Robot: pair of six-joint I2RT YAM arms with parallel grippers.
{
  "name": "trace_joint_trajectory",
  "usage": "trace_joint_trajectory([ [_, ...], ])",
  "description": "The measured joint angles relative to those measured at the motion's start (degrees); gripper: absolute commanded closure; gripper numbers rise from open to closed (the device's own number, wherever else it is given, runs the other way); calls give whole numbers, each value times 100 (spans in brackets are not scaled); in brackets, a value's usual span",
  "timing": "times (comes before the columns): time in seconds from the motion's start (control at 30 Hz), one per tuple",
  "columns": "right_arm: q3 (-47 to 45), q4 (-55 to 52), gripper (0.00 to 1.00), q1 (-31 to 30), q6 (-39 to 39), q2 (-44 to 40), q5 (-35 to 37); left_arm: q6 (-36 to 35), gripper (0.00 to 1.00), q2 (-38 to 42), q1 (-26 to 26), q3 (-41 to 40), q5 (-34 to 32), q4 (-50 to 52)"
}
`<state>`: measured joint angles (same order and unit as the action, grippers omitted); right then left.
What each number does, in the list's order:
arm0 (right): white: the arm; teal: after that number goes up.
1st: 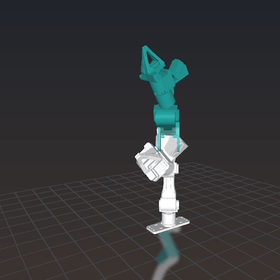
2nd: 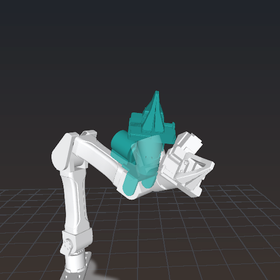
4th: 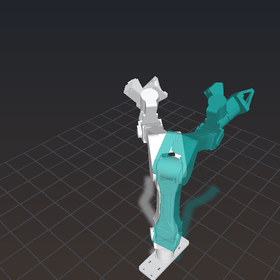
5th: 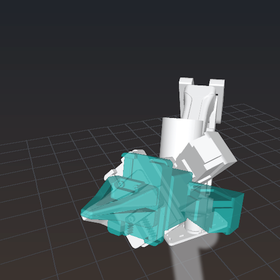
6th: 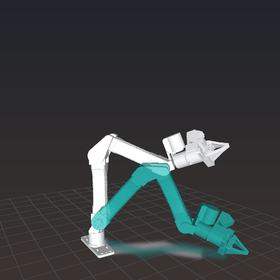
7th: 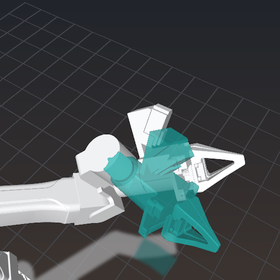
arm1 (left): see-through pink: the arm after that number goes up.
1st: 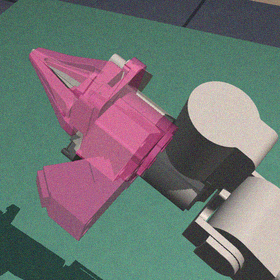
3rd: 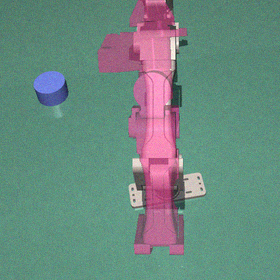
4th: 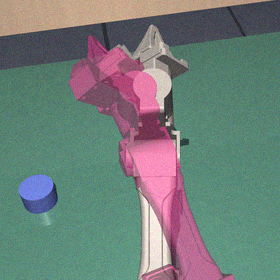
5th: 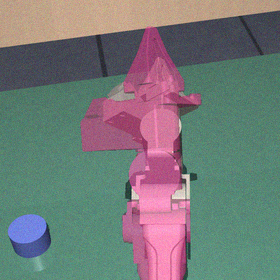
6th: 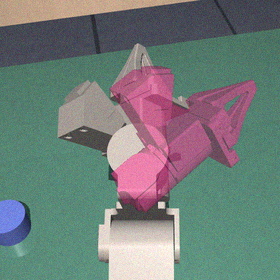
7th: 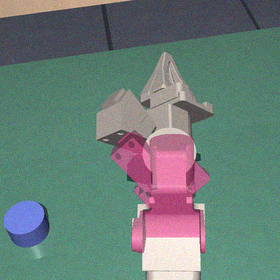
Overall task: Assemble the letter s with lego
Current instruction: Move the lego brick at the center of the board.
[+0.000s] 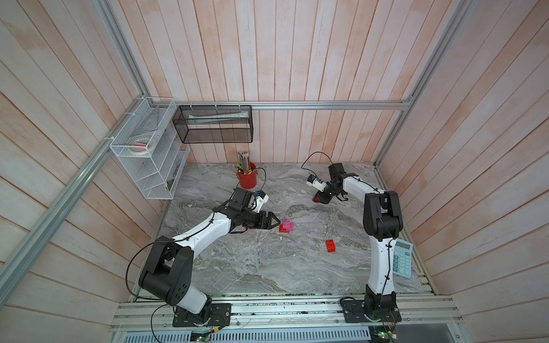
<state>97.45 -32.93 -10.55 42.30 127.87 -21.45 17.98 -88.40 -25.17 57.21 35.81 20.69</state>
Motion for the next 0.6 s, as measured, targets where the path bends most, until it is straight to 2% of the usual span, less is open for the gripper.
trace_joint_trajectory([
  [0.1,-328,83,76,-70,48,-221,15,-37,13,7,22,0,4,35],
  [0.27,-1394,162,76,-372,181,-1093,-22,-109,13,173,94,-2,28,162],
  [0.4,-2175,234,76,-800,278,-1902,-170,-192,13,415,157,-28,61,262],
  [0.6,-3077,350,76,-1499,291,-2610,-328,-308,13,673,245,-166,127,437],
])
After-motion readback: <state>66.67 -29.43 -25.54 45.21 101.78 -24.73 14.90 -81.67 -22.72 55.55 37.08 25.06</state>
